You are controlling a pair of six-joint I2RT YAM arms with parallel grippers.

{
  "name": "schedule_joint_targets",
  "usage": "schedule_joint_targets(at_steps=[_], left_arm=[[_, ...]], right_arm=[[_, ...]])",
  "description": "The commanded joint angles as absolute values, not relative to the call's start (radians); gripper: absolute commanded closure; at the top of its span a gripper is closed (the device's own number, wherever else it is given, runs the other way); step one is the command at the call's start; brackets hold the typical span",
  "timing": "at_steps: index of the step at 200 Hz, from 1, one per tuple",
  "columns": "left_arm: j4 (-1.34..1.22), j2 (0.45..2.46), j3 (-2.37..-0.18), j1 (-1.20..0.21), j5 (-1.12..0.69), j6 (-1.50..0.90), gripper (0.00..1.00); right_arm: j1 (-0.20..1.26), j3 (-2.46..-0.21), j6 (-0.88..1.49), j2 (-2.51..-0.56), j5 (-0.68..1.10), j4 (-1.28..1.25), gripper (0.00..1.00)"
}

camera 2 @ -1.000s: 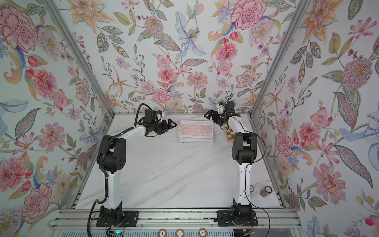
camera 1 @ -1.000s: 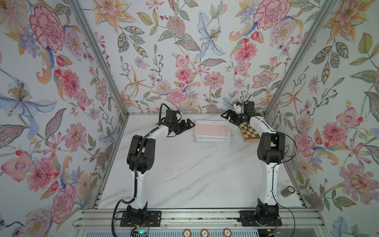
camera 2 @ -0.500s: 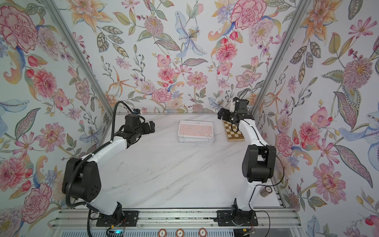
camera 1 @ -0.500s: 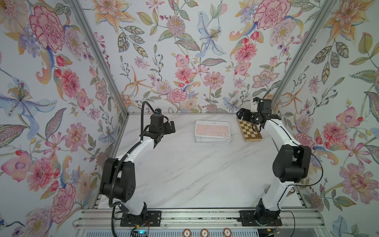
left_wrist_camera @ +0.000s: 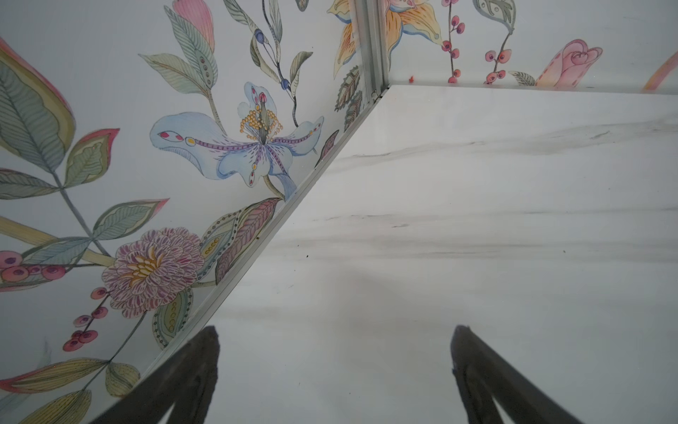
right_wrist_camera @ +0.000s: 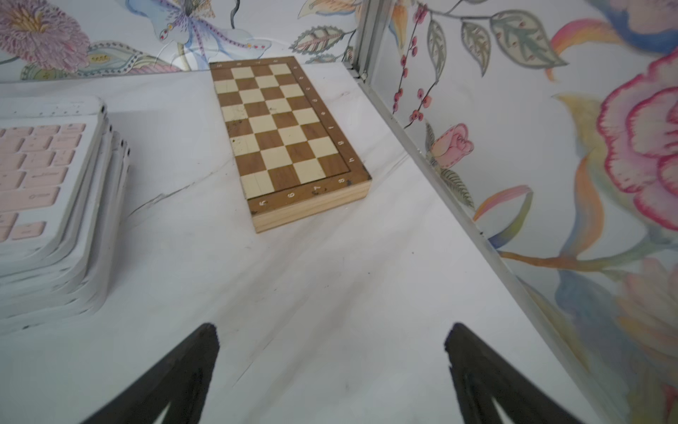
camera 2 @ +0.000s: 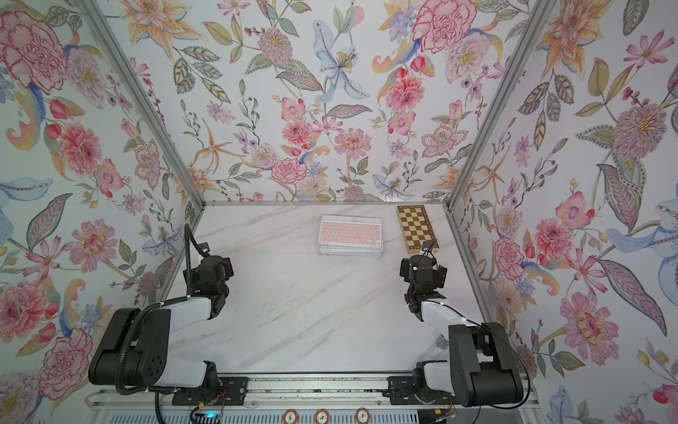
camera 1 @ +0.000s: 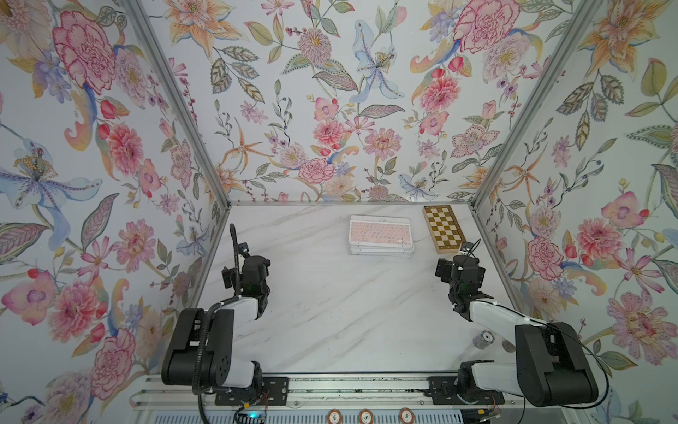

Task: Stack the numeric keypads
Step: Reset both arms

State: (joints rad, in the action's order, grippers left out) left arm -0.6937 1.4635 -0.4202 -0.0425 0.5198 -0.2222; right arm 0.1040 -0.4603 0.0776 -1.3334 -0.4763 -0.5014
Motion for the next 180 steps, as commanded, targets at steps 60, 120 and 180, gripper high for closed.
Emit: schedule_joint_targets(at_steps=[60, 120, 180], left_arm=[[-1.517, 1.595, -0.151, -0.072, 0.213, -0.011, 0.01], [-1.431, 1.583, -0.203, -0.096, 0.294, -0.009, 0.01], [-1.426, 1.581, -0.203, -0.101, 0.279, 0.000, 0.01]], right_arm=[[0.099, -0.248, -0.031, -1.492, -0.313, -1.154, 0.01], [0.060, -0.274, 0.004, -1.541, -0.275, -1.132, 0.01], [0.064, -0.272, 0.000, -1.550, -0.282, -1.153, 0.01]])
